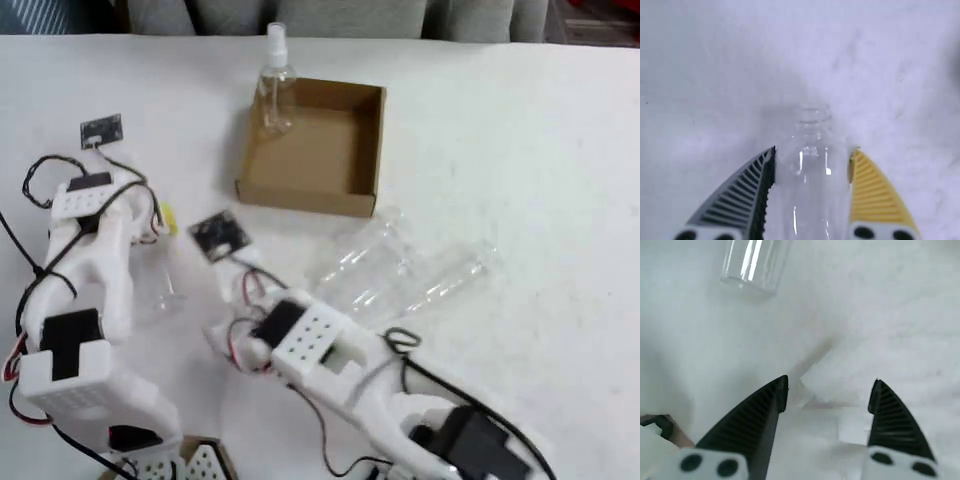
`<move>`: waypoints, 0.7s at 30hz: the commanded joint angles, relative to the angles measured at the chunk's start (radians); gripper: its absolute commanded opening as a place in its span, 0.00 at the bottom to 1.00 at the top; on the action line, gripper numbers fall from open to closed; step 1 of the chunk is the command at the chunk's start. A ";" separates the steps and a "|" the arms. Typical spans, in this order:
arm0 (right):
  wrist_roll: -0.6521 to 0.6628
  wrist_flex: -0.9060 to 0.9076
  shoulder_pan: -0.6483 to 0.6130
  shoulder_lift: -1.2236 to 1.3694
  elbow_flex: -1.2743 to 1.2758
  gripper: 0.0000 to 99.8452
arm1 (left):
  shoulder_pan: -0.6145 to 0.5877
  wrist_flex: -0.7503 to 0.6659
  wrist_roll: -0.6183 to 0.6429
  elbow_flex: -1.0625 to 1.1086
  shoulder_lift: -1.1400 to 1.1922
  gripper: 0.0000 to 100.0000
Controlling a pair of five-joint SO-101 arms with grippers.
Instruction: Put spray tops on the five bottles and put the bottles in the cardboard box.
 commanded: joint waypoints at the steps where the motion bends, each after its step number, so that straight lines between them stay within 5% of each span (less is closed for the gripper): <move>1: -0.006 -0.042 0.008 0.094 -0.072 0.22 | -0.012 -0.025 0.000 -0.015 -0.015 0.04; 7: -0.006 0.016 0.042 0.271 -0.199 0.20 | -0.012 -0.025 0.000 -0.015 -0.013 0.04; 11: -0.006 0.077 0.058 0.272 -0.235 0.02 | -0.012 -0.026 -0.002 -0.014 -0.013 0.04; 17: -0.006 0.205 0.136 0.139 -0.233 0.02 | -0.012 -0.028 -0.002 -0.014 -0.012 0.04; 21: 0.117 0.338 0.283 -0.062 -0.230 0.02 | -0.012 -0.029 -0.002 -0.014 -0.010 0.04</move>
